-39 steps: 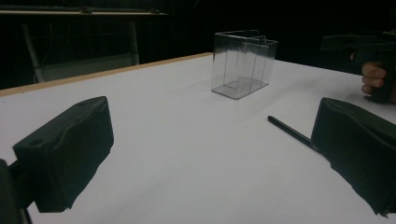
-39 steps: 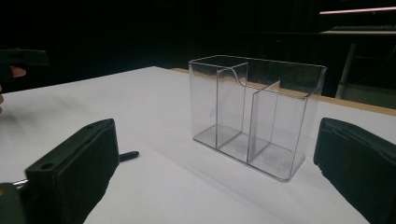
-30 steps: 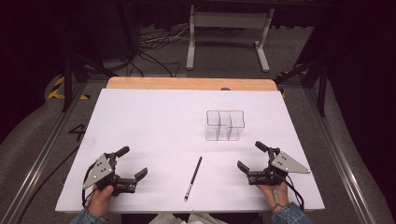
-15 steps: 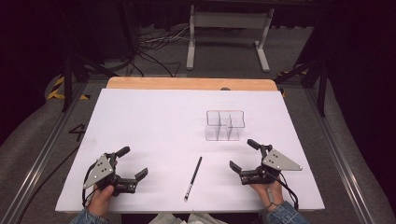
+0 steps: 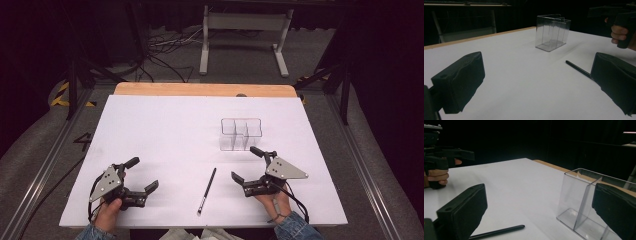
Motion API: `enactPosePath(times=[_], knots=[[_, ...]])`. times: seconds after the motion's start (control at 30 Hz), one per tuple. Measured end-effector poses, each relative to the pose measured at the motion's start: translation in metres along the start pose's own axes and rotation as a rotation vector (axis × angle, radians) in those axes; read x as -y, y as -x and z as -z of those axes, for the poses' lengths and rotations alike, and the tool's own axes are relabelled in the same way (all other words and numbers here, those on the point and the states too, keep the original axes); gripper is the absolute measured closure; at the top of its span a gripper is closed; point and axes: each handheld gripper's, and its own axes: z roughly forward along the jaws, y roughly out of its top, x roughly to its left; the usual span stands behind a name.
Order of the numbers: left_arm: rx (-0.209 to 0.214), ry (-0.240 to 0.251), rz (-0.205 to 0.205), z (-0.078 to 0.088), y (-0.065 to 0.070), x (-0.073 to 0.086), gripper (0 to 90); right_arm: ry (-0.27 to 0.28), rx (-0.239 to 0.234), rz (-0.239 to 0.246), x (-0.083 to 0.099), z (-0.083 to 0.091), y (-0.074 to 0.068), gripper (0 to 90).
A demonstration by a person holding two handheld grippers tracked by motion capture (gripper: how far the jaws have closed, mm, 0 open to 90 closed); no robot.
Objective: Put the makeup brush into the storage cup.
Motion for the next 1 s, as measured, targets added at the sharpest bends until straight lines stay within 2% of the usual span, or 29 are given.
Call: enactPosePath(times=[0.4, 0.53, 0.67, 0.7, 0.8, 0.87, 1.0], knots=[[0.002, -0.002, 0.0, 0.0, 0.0, 0.0, 0.0, 0.005, -0.054, 0.002, -0.007, -0.02, -0.012, 0.4], [0.002, 0.0, 0.001, 0.0, 0.0, 0.0, 0.0, 0.01, -0.068, -0.012, -0.007, -0.023, -0.012, 0.4], [0.004, 0.002, 0.003, -0.001, 0.0, -0.001, 0.0, -0.011, -0.087, -0.04, -0.008, -0.024, -0.012, 0.4], [0.005, 0.001, 0.006, -0.001, 0.001, 0.0, 0.0, -0.022, -0.093, -0.043, -0.008, -0.024, -0.011, 0.4], [0.001, 0.002, 0.003, -0.001, 0.0, 0.0, 0.0, -0.086, -0.11, -0.014, -0.017, -0.025, -0.008, 0.4], [0.0, 0.0, 0.002, -0.001, 0.0, 0.0, 0.0, -0.108, -0.121, 0.003, -0.023, -0.026, -0.007, 0.4], [0.001, -0.002, -0.003, -0.001, 0.0, -0.001, 0.0, -0.183, -0.171, 0.0, -0.037, -0.031, -0.003, 1.1]])
